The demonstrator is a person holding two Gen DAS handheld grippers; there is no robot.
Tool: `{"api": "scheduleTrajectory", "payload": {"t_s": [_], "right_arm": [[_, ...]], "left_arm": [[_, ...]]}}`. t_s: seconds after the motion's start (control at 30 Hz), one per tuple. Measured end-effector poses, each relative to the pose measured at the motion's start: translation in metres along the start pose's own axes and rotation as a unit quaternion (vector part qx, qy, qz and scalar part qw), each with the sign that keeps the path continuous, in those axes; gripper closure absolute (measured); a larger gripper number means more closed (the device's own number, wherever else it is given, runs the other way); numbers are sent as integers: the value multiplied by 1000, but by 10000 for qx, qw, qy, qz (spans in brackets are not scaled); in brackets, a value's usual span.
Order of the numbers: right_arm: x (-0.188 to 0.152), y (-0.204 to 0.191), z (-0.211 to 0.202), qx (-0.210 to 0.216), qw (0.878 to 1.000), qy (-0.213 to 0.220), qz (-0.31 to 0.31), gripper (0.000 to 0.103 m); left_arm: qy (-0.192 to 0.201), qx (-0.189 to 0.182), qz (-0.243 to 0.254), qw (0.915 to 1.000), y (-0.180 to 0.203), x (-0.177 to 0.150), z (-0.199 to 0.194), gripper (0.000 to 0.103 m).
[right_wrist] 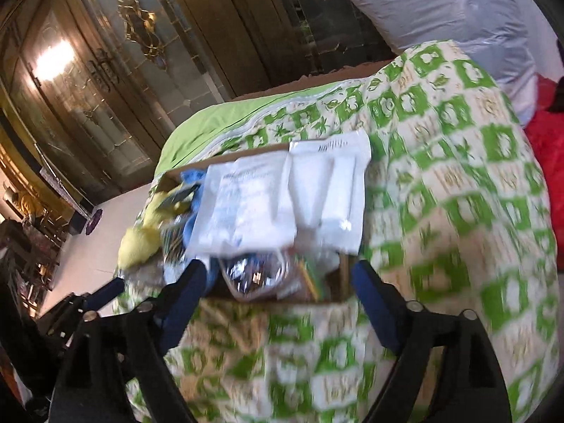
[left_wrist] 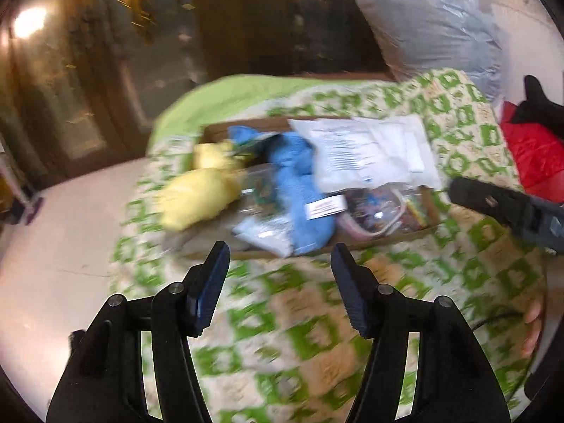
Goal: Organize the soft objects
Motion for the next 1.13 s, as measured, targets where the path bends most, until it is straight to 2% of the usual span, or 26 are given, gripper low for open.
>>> {"api": "scheduleTrajectory", "payload": {"t_s": [0.03,0.1,0.13,0.3,0.43,0.53,0.63,1.13], "right_arm": [[-5,-2,-2,-28,10000,65,-32,0],[-19,-3,-6,-168,9995,198,-166,0],[-25,-5,-6,-245,9992,211,-249,0],[-38,-12,-16,-450,9967,453,-496,0],[-47,-21,-34,-499,9924,861,-720,0],[-48,-27,-37,-521,9898,985,-886,0],[-49,-29,-35,-533,9895,963,-939,0],[-54,-29,-31,-594,9902,868,-918,0]], "left_arm": [[70,117,-46,9999,-3,-5,-5,37],[206,210,-162,9994,-10,-18,-14,25],[250,205,-198,9993,-11,-21,-16,24],[256,152,-332,9990,-16,-32,-18,24],[460,226,-287,9983,-14,-33,-26,24],[549,269,-203,9979,-10,-34,-29,24],[572,345,-148,9977,-8,-34,-29,24],[626,245,-261,9974,-11,-35,-29,24]]}}
Point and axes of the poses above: each gripper's, at about its wrist camera, not at the fingertips, and z roughly the way its jaws point, y to its right, x to its top, the point moved 3 cm from there along z, roughly the way its jaws point, and after that the axes turned 8 degrees about -y, right-handed, at the moved point
